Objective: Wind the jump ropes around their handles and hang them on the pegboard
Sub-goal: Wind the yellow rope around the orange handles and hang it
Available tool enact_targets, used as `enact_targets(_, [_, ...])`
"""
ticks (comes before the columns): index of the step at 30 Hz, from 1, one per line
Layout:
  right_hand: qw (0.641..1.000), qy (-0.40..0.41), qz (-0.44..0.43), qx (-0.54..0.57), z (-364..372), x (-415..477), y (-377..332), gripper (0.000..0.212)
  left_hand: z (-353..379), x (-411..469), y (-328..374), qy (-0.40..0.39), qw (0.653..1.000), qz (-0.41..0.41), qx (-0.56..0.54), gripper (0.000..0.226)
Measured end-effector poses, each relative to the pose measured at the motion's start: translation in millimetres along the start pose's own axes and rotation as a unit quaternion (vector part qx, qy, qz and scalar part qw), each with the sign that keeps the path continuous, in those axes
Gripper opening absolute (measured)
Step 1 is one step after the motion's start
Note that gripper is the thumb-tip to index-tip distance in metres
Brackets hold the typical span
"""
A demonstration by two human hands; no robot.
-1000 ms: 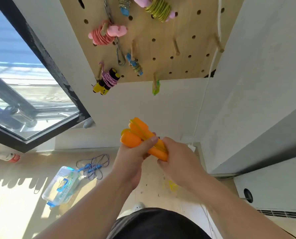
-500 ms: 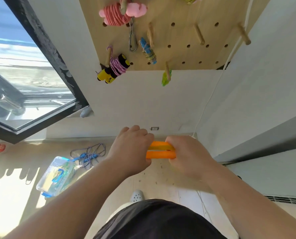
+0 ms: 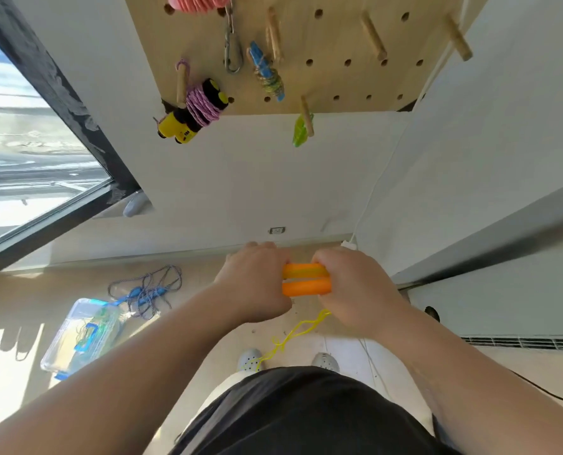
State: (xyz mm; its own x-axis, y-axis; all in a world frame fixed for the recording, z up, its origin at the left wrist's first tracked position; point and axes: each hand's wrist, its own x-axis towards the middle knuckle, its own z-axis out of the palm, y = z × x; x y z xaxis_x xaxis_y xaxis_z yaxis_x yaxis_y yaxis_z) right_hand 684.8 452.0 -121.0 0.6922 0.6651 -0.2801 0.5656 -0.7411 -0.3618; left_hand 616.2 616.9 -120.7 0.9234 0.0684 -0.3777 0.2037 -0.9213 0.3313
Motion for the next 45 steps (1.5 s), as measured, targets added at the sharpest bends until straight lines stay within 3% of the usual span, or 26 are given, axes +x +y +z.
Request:
enact_targets(2, [1.0, 0.006, -0.003, 0.008, -0.4, 1.0, 2.4, 0.013, 1.3, 5.5, 10.3, 0.061, 0.99, 0.02, 0.123, 0.023])
enact_targets(4, [1.0, 0.016, -0.008, 0.021, -5.7, 3.1, 9.4, 0.014, 0.0, 12.2, 19.4, 0.084, 0.985, 0.031, 0.149, 0.018])
enact_targets(11, [0.992, -0.01, -0.041, 0.119, -34.2, 8.7, 57.5, 0.028, 3.9, 32.3, 53.9, 0.064, 0.995, -0.037, 0.073, 0.02])
enact_targets(15, [0.977, -0.1, -0.064, 0.18, -52.1, 5.6, 98.8, 0.046, 9.1, 42.4, 88.9, 0.032, 0.996, -0.067, 0.041, 0.018])
enact_targets(18, [0.973, -0.04, -0.066, 0.217, -50.4, 4.2, 127.9, 0.047, 15.0, 54.4, 119.3, 0.014, 0.996, -0.082, 0.005, 0.018])
enact_targets(20, [0.963, 0.002, -0.063, 0.262, -49.0, 3.7, 147.9, 0.033, 16.5, 64.5, 138.6, 0.012, 0.994, -0.104, -0.042, 0.021])
enact_targets(23, [0.942, 0.018, -0.076, 0.327, -52.9, 2.9, 175.6, 0.007, 22.3, 75.7, 166.5, 0.079, 0.99, -0.117, 0.029, 0.022])
enact_targets(26, [0.919, 0.035, -0.074, 0.387, -60.3, 0.7, 197.2, 0.008, 33.4, 81.2, 191.0, 0.209, 0.954, -0.082, 0.198, 0.02])
enact_targets(28, [0.911, 0.047, -0.077, 0.403, -64.5, -2.9, 207.6, 0.009, 34.4, 84.1, 203.9, 0.257, 0.937, -0.052, 0.23, 0.015])
enact_targets(33, [0.923, 0.037, -0.09, 0.373, -67.4, -9.0, 226.1, 0.015, 23.4, 95.6, 220.1, 0.156, 0.955, -0.079, 0.239, 0.017])
enact_targets(37, [0.981, -0.004, -0.071, 0.18, -76.0, -6.3, 237.3, 0.039, 21.7, 100.4, 218.1, 0.116, 0.957, -0.086, 0.253, 0.015])
enact_targets(40, [0.991, -0.014, -0.086, 0.097, -81.6, -1.7, 239.8, 0.033, 22.4, 101.3, 217.1, 0.1, 0.961, -0.094, 0.238, 0.015])
enact_targets(45, [0.967, -0.013, -0.095, 0.234, -82.0, -0.7, 237.2, 0.019, 16.4, 101.2, 209.0, 0.079, 0.976, -0.092, 0.181, 0.017])
